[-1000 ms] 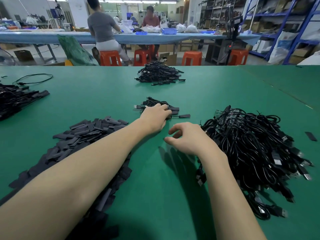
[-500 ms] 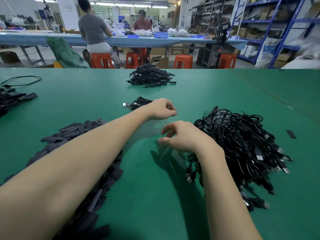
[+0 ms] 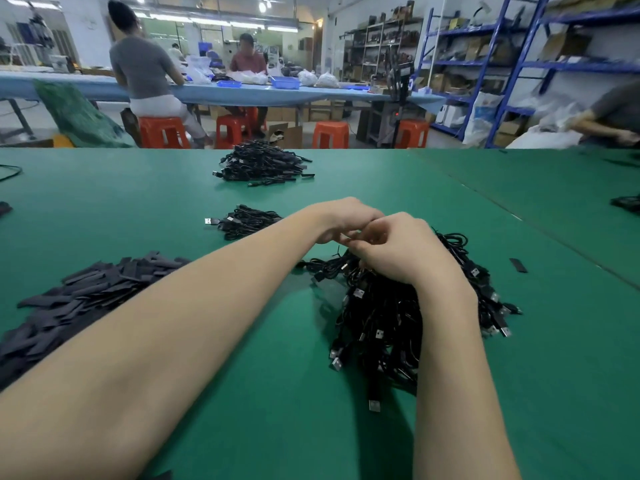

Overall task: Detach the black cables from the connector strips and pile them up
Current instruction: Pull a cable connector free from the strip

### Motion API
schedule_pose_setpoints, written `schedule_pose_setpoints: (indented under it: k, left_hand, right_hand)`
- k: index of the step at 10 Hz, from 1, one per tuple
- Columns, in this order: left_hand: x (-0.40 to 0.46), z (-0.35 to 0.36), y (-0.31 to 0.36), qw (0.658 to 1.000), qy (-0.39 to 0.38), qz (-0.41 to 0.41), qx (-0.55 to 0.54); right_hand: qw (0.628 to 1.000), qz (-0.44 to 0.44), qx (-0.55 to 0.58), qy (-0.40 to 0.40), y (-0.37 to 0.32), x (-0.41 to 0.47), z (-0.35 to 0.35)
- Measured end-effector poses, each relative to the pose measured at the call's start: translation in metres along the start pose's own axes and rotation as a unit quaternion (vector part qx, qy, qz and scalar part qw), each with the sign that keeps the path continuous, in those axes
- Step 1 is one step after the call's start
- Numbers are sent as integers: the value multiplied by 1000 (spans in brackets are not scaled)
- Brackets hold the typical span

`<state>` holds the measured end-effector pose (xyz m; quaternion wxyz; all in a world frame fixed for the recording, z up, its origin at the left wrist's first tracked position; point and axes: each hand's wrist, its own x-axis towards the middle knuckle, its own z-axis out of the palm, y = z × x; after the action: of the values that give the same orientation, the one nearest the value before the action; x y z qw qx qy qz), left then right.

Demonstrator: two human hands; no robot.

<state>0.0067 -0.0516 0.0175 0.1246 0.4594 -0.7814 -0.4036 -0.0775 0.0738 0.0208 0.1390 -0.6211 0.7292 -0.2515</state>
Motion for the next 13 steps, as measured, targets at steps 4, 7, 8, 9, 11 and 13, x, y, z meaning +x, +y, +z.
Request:
schedule_pose_setpoints:
  k: [4, 7, 8, 9, 11, 13]
  left_hand:
    - [4, -8, -3, 955, -40, -121, -267]
    - [4, 5, 2, 978, -83, -49, -184]
    - [-3, -2, 4, 980, -72, -21, -182]
    - [-7, -9, 5, 979, -63, 5, -192]
    - [-20, -31, 17, 986, -53, 50, -150]
    - [-27, -56, 19, 991, -40, 42, -119]
  right_hand:
    - [978, 88, 130, 141, 30, 9, 3]
    - [973, 113, 138, 145, 40, 11, -1]
    - [968, 110, 164, 155, 41, 10, -3]
    - [963, 97, 200, 155, 41, 8, -5]
    - [938, 91, 280, 183, 36, 7, -9]
    - [918, 82, 337, 191, 31, 7, -10]
